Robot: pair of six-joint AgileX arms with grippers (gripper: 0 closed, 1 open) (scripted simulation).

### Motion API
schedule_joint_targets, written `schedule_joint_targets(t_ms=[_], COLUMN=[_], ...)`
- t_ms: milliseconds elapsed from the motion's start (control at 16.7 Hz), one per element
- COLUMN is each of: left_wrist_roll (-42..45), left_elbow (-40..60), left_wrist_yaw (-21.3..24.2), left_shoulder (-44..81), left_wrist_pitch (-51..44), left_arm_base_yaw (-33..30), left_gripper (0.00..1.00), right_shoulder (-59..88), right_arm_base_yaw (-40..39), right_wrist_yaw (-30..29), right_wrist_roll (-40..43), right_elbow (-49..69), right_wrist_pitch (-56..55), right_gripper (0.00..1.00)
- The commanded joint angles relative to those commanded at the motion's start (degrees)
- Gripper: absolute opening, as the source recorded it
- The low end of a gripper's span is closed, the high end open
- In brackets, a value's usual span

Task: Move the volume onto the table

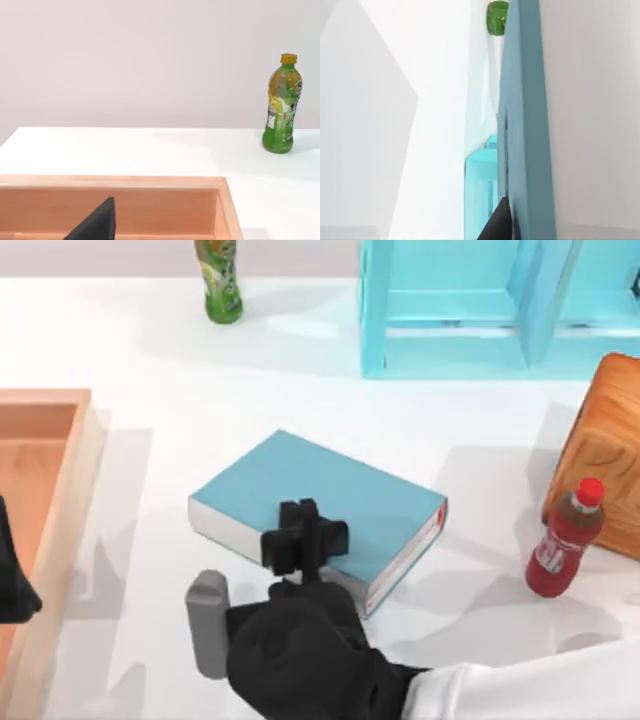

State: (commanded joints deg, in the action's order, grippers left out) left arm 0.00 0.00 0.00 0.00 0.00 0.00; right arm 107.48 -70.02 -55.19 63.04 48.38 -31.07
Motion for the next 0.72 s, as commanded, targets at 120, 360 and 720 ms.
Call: schedule_joint_targets(t_ms=[120,360,720], left_wrist_roll=[0.0,0.0,0.0], left_elbow=[0.0,0.0,0.0], left_wrist_yaw=[0.0,0.0,0.0], left_shoulder=[0.0,0.0,0.0], left_wrist_pitch=[0.0,0.0,0.0], left_arm_base_yaw=[0.0,0.0,0.0], left_gripper=[1.0,1.0,1.0], right_shoulder=[1.4,5.0,5.4], right_arm_base_yaw=[0.1,-0.1,0.0], right_wrist_yaw=[0.0,-0.1,-0.1], right_wrist_roll=[-0.1,0.1,0.0], right_elbow=[-0.5,-1.5,-1.6], right_wrist_pitch=[-1.7,-6.6,-7.1], right_gripper=[0.0,0.0,0.15])
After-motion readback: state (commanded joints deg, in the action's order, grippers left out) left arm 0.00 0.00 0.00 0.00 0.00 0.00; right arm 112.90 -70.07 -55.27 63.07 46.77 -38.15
